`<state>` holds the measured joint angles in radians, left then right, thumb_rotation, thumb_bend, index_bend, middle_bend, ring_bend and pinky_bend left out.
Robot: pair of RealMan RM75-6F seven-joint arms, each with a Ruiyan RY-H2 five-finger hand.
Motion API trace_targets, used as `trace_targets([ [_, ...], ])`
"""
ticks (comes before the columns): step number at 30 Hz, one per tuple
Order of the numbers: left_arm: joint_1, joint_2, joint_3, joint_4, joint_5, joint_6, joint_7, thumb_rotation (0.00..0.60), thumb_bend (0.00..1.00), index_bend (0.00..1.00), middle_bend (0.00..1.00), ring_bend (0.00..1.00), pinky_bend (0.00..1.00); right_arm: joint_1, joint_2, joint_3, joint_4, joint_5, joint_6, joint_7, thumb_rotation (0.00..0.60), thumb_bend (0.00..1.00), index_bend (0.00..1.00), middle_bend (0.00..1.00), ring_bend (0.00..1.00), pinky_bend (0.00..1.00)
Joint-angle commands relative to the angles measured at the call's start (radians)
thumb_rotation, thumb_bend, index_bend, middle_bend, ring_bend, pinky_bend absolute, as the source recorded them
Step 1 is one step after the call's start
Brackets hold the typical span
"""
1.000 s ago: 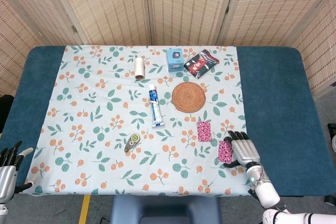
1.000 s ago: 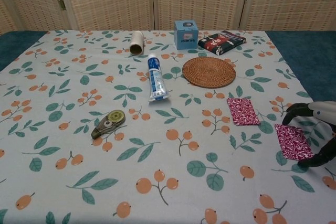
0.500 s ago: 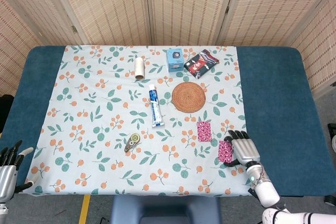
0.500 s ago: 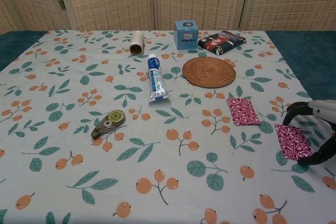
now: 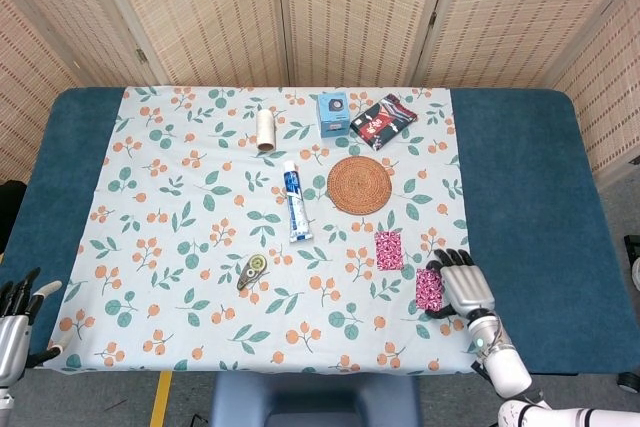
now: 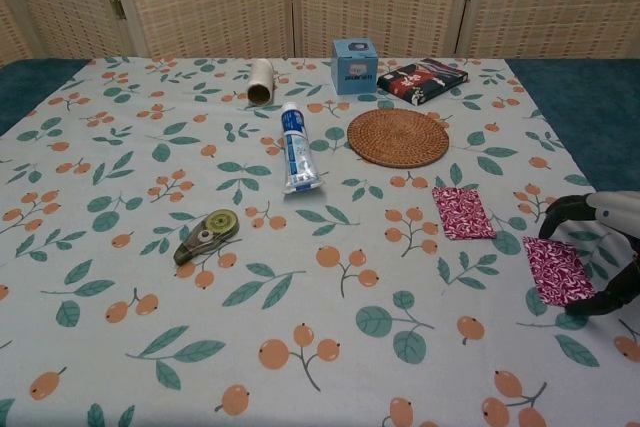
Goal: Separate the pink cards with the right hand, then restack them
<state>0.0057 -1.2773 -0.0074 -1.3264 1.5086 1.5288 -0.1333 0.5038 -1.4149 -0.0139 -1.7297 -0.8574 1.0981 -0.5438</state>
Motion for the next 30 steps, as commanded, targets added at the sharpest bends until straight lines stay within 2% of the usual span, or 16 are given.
trace_targets([
  [1,0.001,-0.001,0.000,0.002,0.000,0.001,-0.002,0.600,0.26,0.24,0.06,0.12,0.00,-0.005,-0.001,-0.001,-0.007,-0.011,0.010,-0.002,0.488,0.19,0.31,0.12,0.00,0.00],
  [9,0.005,-0.003,0.000,0.010,-0.001,0.005,-0.011,0.600,0.26,0.24,0.06,0.12,0.00,-0.014,0.018,0.005,-0.043,-0.045,0.034,-0.004,0.491,0.19,0.31,0.12,0.00,0.00],
  [19,0.011,-0.001,0.000,0.012,-0.004,0.011,-0.012,0.600,0.26,0.24,0.06,0.12,0.00,0.057,0.037,0.076,-0.064,-0.036,-0.003,-0.048,0.491,0.19,0.31,0.12,0.00,0.00],
  [22,0.012,0.000,-0.001,0.010,-0.007,0.011,-0.009,0.600,0.26,0.24,0.06,0.12,0.00,0.103,0.018,0.112,-0.027,-0.007,-0.042,-0.066,0.490,0.19,0.31,0.12,0.00,0.00],
  [30,0.014,0.002,-0.004,0.002,-0.017,0.006,0.003,0.600,0.26,0.24,0.06,0.12,0.00,0.190,-0.037,0.156,0.084,0.076,-0.150,-0.057,0.491,0.19,0.31,0.12,0.00,0.00],
])
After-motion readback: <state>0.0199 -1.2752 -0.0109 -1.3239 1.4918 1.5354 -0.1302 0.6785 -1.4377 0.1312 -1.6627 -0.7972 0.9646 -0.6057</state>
